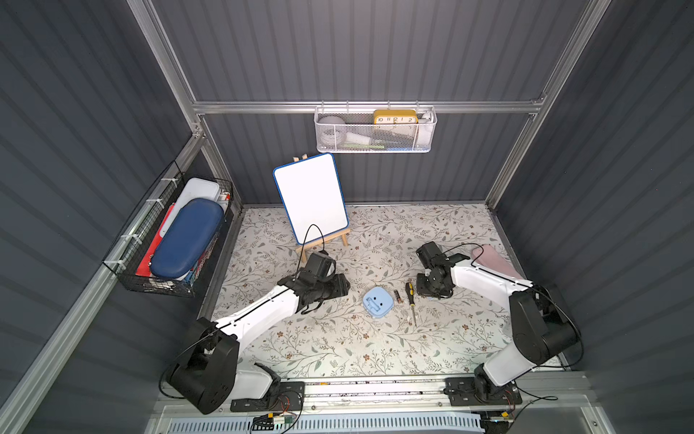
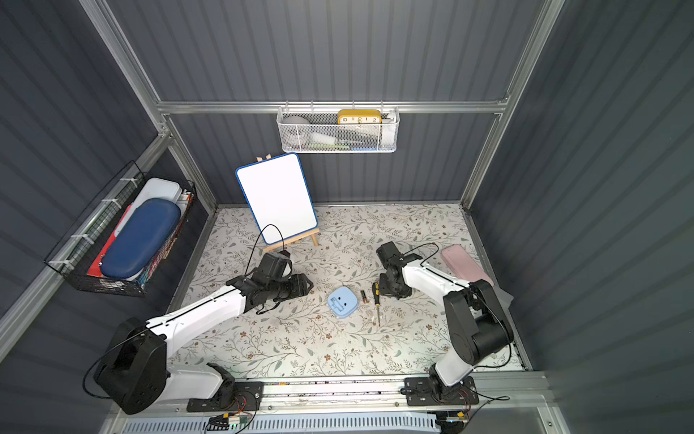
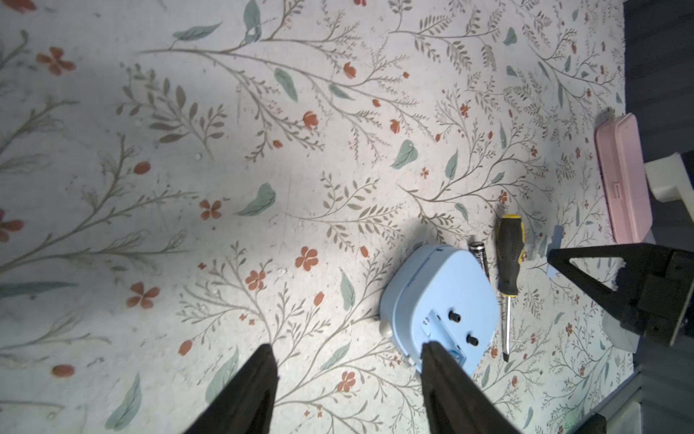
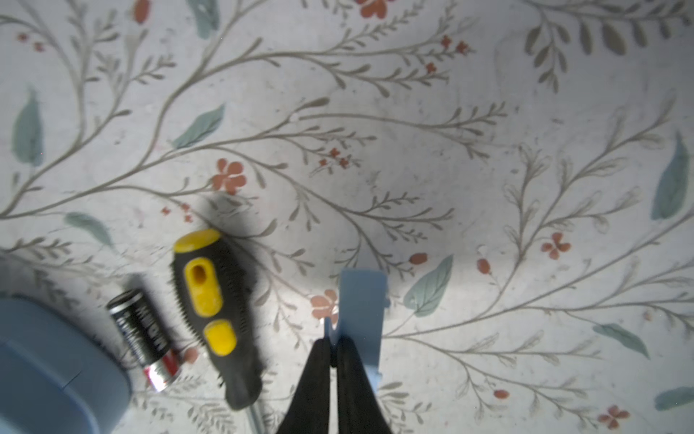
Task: Remove the battery from the alarm
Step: Pick up the cover from the center of the board.
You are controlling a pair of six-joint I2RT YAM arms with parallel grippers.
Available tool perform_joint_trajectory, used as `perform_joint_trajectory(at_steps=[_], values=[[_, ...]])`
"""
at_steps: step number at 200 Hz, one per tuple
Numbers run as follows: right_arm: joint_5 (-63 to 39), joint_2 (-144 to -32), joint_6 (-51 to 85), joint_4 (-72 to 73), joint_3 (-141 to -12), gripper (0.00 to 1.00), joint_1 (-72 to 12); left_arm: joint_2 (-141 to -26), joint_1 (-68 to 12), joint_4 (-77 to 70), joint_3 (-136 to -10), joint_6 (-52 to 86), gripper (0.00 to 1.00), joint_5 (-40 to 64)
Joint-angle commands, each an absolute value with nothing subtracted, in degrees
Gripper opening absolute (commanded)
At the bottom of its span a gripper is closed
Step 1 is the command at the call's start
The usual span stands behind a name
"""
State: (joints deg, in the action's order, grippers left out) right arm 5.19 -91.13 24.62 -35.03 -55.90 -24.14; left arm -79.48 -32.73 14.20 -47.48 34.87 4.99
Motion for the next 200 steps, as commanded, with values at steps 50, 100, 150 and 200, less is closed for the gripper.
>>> perform_joint_trajectory(at_steps=[50,100,150,200], values=[[3.43,-84.11,15.89,-37.34,-60.39,0.10,-39.72,-87.14,-28.04,13.54,-58.83,18.49,0.65,26.97],[-0.81,-81.99,12.76,-36.40,-60.91,0.11,-44.51,-93.34,-27.17,16.05,-61.86,12.18,0.64,40.98],[-1.94,-80.73,12.27,-34.68,-60.57,0.11,-46.79,-95.95,-27.17,15.43,-62.21,13.59,0.63,49.57],[0.17,-83.40,11.87,-35.35,-63.56,0.11,-48.73,-95.21,-27.20,10.86,-60.65,20.17,0.63,51.12]])
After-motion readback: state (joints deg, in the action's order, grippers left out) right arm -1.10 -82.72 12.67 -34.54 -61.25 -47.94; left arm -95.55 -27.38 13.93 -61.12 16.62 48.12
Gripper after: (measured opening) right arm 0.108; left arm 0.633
